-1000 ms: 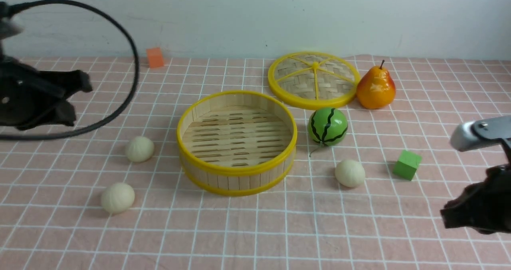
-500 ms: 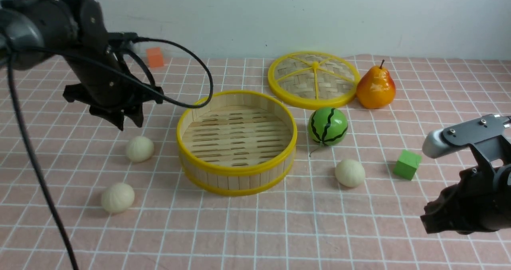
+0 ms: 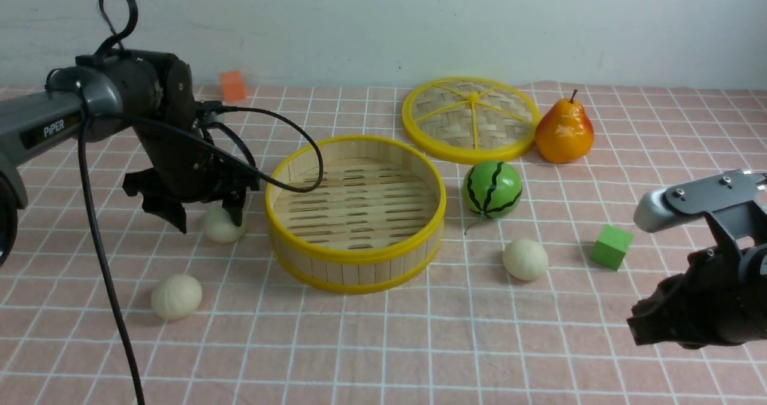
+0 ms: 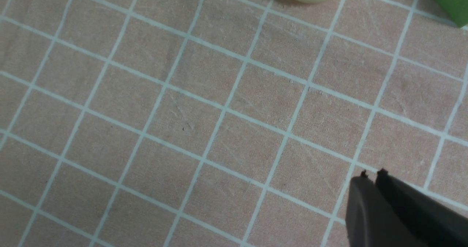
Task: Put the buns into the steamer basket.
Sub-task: Use the left arm to grab a steamed stuffed bun, then use the left arm to put the steamed stuffed bun into the steamer, then use the left arm to grab a steamed stuffed bun, then use the left arm to put the steamed stuffed bun into the steamer, then use the right arm to grab a steamed stuffed bun, then use the right arm to put the steamed stuffed bun into the steamer
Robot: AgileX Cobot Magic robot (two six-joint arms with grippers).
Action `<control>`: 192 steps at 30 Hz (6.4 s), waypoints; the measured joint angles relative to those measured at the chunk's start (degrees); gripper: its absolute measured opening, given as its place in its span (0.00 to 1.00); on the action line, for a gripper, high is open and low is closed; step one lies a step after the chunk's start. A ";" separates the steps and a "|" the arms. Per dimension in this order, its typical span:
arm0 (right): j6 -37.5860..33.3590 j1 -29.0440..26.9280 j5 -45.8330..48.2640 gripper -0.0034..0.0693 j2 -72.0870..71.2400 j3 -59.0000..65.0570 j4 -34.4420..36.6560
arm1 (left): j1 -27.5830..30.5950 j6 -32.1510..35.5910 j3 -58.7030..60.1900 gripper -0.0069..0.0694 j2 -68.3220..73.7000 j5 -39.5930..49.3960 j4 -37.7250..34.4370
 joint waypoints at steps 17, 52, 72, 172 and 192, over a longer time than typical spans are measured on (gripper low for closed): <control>0.13 0.00 -1.38 0.13 0.00 0.00 0.39 | 0.00 0.33 -0.30 0.77 -2.98 0.62 0.60; 0.11 0.00 -1.49 0.19 0.00 0.00 2.77 | -11.59 5.33 -6.89 0.10 -9.57 -4.65 -9.41; -0.01 0.00 -1.16 0.21 0.00 0.00 2.77 | -14.79 -10.24 -6.74 0.70 -0.04 -8.75 6.24; -0.10 3.53 -2.42 0.49 40.68 -31.59 -2.87 | -15.07 7.67 13.97 0.42 -49.57 11.52 -2.16; -16.36 13.56 0.43 0.13 49.60 -57.95 4.99 | -15.07 -34.02 66.16 0.31 -89.47 -0.68 35.09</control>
